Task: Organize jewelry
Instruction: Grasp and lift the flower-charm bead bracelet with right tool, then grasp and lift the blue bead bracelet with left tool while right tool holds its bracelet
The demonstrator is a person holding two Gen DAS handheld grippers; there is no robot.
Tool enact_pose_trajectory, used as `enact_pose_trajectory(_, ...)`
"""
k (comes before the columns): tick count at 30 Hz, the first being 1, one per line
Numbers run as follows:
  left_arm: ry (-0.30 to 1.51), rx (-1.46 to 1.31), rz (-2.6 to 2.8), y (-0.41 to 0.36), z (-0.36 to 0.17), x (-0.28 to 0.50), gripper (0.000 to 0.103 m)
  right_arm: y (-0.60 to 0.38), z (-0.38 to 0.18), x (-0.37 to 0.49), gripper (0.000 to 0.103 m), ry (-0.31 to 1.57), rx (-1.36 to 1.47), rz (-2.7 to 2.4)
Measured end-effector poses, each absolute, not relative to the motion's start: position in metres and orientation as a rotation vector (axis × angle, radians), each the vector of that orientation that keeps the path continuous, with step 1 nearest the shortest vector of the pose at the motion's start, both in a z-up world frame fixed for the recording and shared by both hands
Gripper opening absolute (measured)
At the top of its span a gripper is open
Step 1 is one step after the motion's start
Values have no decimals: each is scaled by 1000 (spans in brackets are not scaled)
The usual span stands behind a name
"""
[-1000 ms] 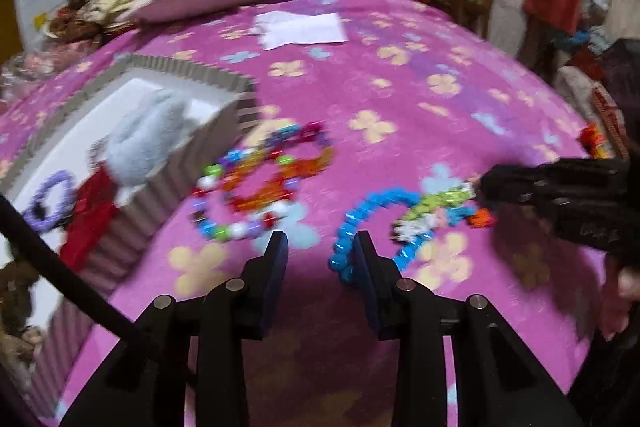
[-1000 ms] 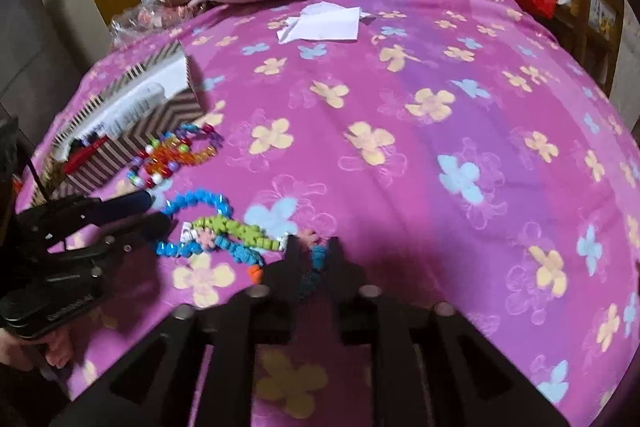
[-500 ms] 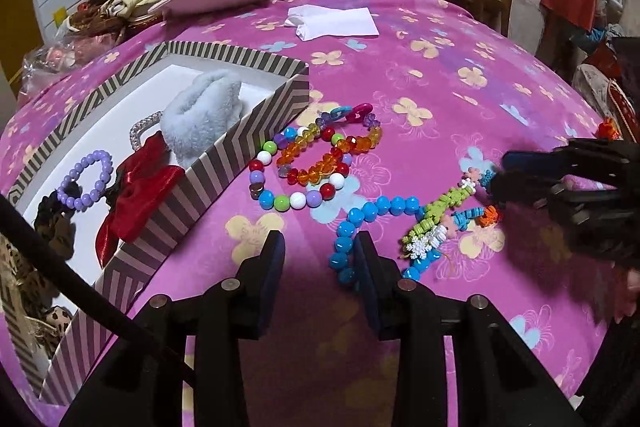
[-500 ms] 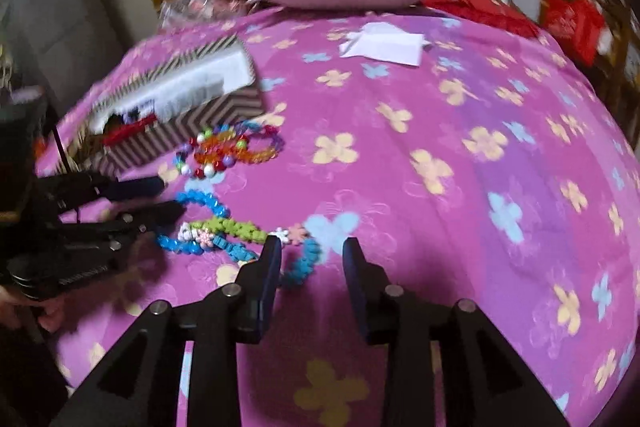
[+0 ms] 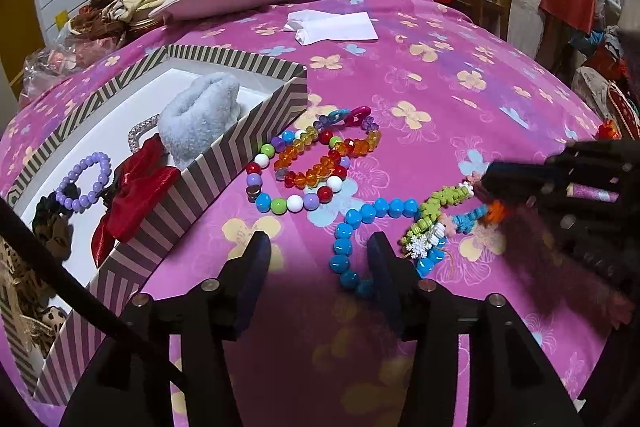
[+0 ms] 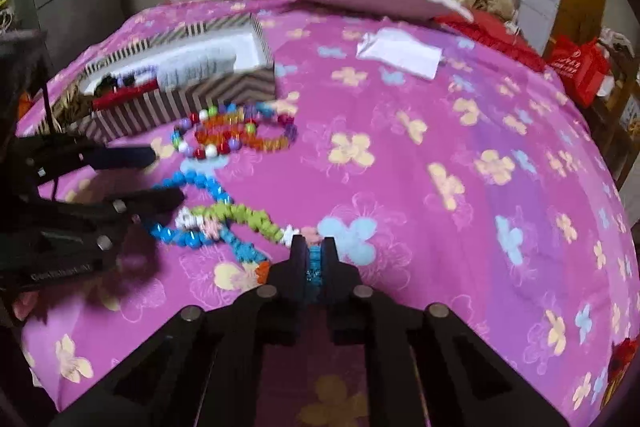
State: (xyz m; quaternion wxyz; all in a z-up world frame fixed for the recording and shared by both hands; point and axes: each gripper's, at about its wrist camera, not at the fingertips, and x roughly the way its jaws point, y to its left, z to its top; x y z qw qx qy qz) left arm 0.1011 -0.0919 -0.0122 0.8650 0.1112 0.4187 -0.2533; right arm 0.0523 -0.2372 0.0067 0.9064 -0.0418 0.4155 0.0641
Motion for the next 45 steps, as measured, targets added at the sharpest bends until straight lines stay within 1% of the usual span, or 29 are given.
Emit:
enact_pose_trajectory(4, 877, 235, -529, -93, -12, 100, 52, -256, 37, 38, 7, 713, -4, 79)
enact_pose_trajectory(6, 876, 237, -527, -94, -12, 100, 52, -264, 46, 34, 7, 670, 27, 57)
enact_pose_trajectory(8, 874, 240, -523, -94, -12, 99, 51, -268, 46, 36, 7, 675, 55, 57)
enact_pose_trajectory(10, 872, 244, -530, -95, -12, 98, 47, -269, 43, 38, 7, 691, 60, 56)
enact_pose_trajectory(12, 868, 249, -548, -98, -12, 95, 35, -271, 42, 41, 7, 699, 52, 54)
enact_pose_trajectory(13, 863, 258, -560, -101, -11, 93, 31, -271, 40, 41, 7, 704, 51, 56)
enact_pose_trajectory(15, 858, 271, -573, -105, -11, 89, 16, -269, 38, 42, 7, 713, 54, 59)
enact_pose_trajectory(17, 860, 277, -588, -108, -10, 87, 9, -267, 36, 42, 7, 724, 49, 63)
enact_pose_trajectory(22, 888, 202, -596, -99, -5, 92, 9, -266, 34, 43, 7, 728, 54, 67)
enact_pose_trajectory(32, 835, -1, -609, -62, 26, 101, 9, -268, 34, 43, 7, 728, 61, 59)
enact_pose_trajectory(41, 832, -52, -624, -53, 33, 94, 9, -262, 37, 47, 8, 729, 61, 56)
enact_pose_trajectory(45, 799, -100, -582, -28, 44, 82, 9, -253, 41, 48, 8, 706, 72, 68)
